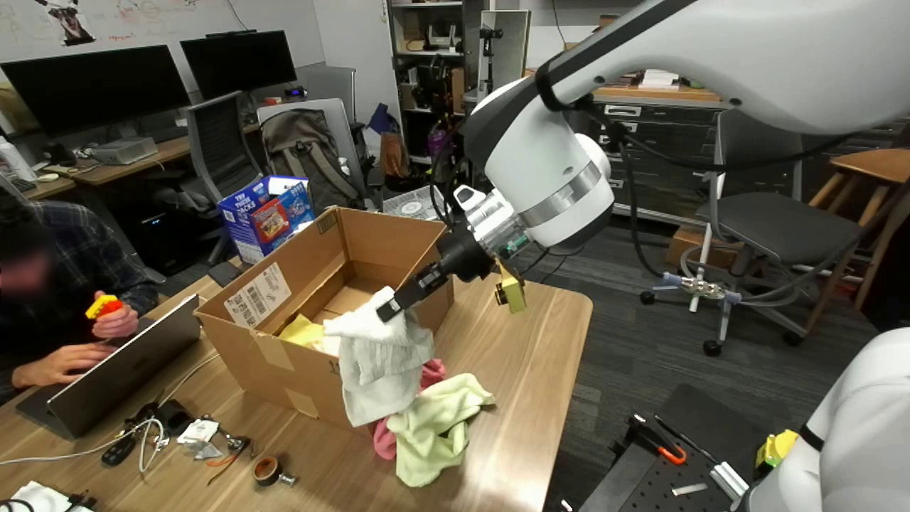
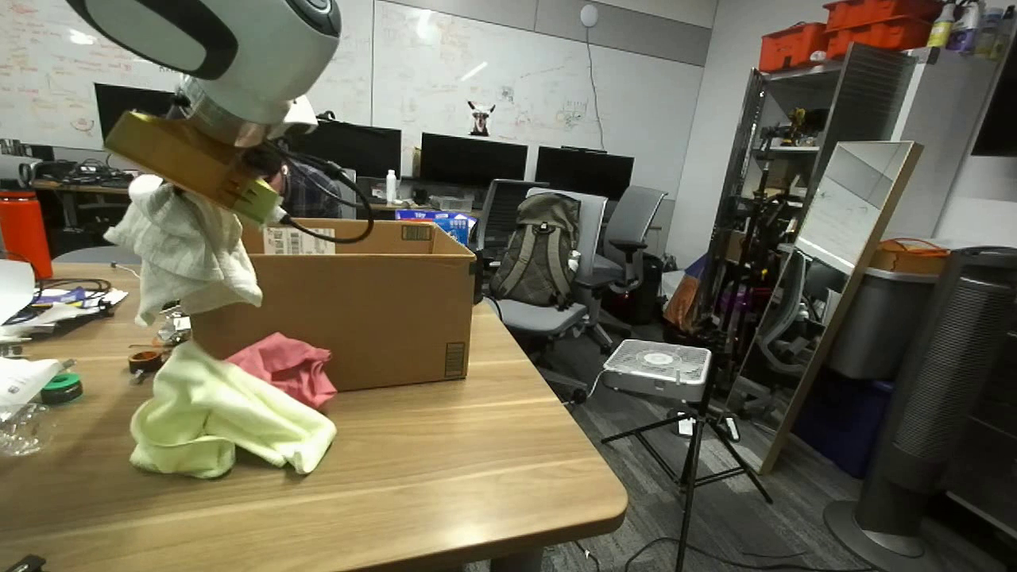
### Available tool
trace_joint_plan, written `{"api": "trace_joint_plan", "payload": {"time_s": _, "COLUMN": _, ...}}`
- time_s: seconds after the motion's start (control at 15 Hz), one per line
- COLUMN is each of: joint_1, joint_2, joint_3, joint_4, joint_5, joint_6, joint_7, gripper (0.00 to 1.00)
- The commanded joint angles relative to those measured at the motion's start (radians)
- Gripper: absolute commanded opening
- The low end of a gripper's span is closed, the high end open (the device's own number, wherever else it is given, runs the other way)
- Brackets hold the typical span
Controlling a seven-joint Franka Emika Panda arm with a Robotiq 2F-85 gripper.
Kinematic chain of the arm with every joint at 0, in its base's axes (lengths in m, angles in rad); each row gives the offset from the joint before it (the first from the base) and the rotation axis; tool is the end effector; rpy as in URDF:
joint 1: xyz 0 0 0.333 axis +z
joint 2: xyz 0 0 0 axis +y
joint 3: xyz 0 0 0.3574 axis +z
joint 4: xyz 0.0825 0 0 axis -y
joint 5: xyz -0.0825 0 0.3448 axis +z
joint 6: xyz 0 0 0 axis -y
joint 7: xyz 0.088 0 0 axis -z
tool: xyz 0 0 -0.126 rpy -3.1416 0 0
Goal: Pick up three cloths from the table and put them in the box.
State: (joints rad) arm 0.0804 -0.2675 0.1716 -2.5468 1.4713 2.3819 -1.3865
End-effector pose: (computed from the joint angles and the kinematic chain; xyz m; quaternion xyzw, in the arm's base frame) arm 0.3957 0.1277 0.4345 -0.8513 -0.2308 -0.2927 0.3692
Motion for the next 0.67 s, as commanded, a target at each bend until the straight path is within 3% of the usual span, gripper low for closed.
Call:
{"api": "trace_joint_plan", "payload": {"time_s": 0.0, "joint_1": 0.038, "joint_2": -0.119, "joint_3": 0.005, "joint_4": 0.003, "joint_5": 0.058, "joint_6": -0.004, "joint_7": 0.084, "gripper": 0.11}}
{"api": "trace_joint_plan", "payload": {"time_s": 0.33, "joint_1": 0.056, "joint_2": -0.168, "joint_3": 0.043, "joint_4": 0.059, "joint_5": 0.12, "joint_6": 0.047, "joint_7": 0.176, "gripper": 0.1}}
{"api": "trace_joint_plan", "payload": {"time_s": 0.6, "joint_1": 0.047, "joint_2": -0.123, "joint_3": 0.102, "joint_4": 0.139, "joint_5": 0.189, "joint_6": 0.21, "joint_7": 0.228, "gripper": 0.1}}
